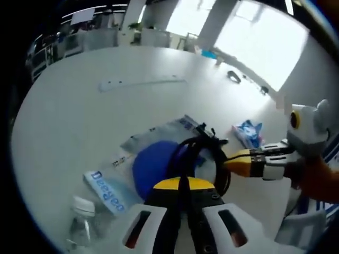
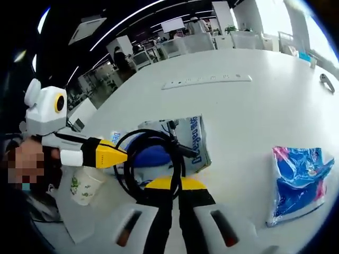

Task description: Arrange the tabletop items into an orderly group along one side of the table until the central work area is clear of visible clutter.

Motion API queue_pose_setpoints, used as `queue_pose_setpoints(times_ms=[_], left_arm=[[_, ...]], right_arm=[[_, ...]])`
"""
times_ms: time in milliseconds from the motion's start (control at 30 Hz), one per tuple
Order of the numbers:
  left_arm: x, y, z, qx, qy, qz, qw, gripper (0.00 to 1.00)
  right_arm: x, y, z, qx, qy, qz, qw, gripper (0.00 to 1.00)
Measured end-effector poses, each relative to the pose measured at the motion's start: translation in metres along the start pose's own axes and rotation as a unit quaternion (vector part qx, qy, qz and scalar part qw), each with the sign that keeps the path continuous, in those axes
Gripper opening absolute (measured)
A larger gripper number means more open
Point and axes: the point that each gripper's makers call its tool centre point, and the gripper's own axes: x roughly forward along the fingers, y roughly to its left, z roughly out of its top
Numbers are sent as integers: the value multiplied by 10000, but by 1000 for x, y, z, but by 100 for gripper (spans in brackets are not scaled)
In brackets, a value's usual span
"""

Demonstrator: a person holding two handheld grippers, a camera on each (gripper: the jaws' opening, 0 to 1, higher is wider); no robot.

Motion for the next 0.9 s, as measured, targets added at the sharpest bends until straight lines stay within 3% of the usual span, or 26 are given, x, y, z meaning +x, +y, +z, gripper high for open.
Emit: queue_pose_setpoints(times_ms=[467, 900], left_arm=[[-17, -15, 4, -41, -122, -69, 9999, 0], [-27, -55, 10, 199, -285, -228, 9991, 0]], right_arm=[[-24, 8, 8, -37, -191, 109, 9998, 0], [-65, 0, 9, 12, -468, 90, 9989, 0]])
